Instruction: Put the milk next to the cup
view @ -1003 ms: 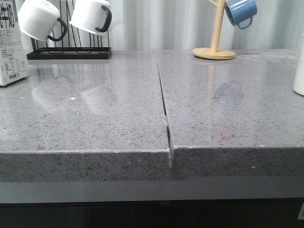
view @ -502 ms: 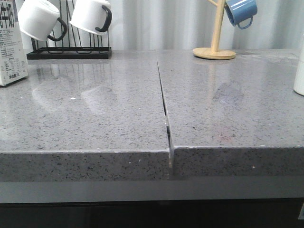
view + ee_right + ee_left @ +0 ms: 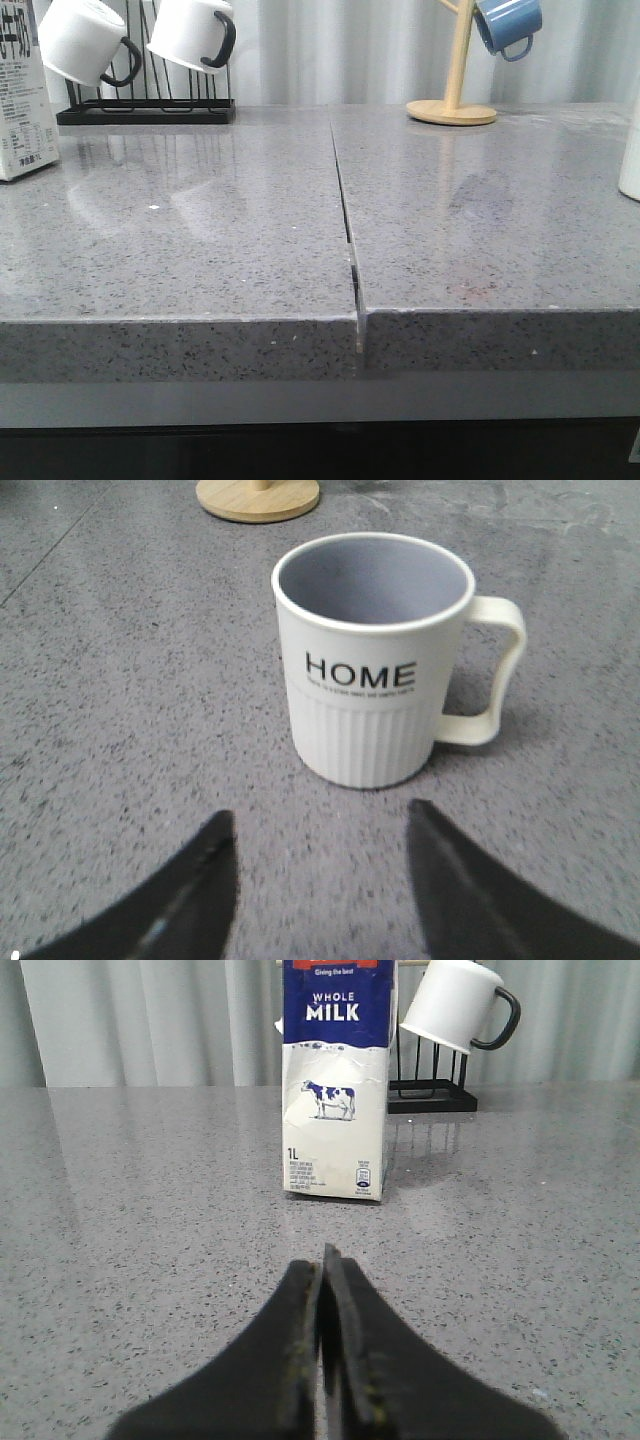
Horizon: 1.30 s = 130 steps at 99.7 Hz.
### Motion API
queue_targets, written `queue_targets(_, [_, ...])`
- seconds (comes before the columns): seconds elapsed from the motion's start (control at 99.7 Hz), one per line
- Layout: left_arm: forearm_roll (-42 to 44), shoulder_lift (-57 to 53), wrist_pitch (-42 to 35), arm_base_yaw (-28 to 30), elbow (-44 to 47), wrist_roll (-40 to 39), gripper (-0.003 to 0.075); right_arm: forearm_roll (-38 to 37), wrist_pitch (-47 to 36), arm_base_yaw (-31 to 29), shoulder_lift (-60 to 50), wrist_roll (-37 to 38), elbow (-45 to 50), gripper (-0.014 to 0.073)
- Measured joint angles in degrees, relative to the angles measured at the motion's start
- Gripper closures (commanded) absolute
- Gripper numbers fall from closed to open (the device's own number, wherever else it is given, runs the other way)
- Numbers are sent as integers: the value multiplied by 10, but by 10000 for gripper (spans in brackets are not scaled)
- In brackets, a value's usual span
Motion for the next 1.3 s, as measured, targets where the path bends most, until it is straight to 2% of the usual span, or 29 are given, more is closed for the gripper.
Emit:
queue_targets(0.11, [0, 0, 0, 0, 0, 0, 741, -1, -57, -21, 50, 0, 0, 107])
queue_targets(0.331, [0, 0, 0, 0, 0, 0, 741, -1, -153, -117, 123, 0, 0, 107])
queue_targets(0.542, [0, 0, 0, 0, 0, 0, 741, 1, -244, -152, 203, 0, -2, 107])
queue_targets(0.732, [0, 0, 0, 0, 0, 0, 741, 9, -279, -173, 271, 0, -25, 107])
queue_targets(1.124, [0, 0, 0, 0, 0, 0, 741, -8, -300, -173, 383, 0, -90, 111])
queue_targets(1.194, [0, 0, 0, 0, 0, 0, 741, -9, -304, -173, 402, 0, -104, 160])
queue_targets(1.244, [0, 0, 0, 0, 0, 0, 741, -10, -308, -173, 415, 0, -114, 237])
queue_targets(1.304, [0, 0, 0, 0, 0, 0, 741, -11, -311, -173, 430, 0, -125, 369])
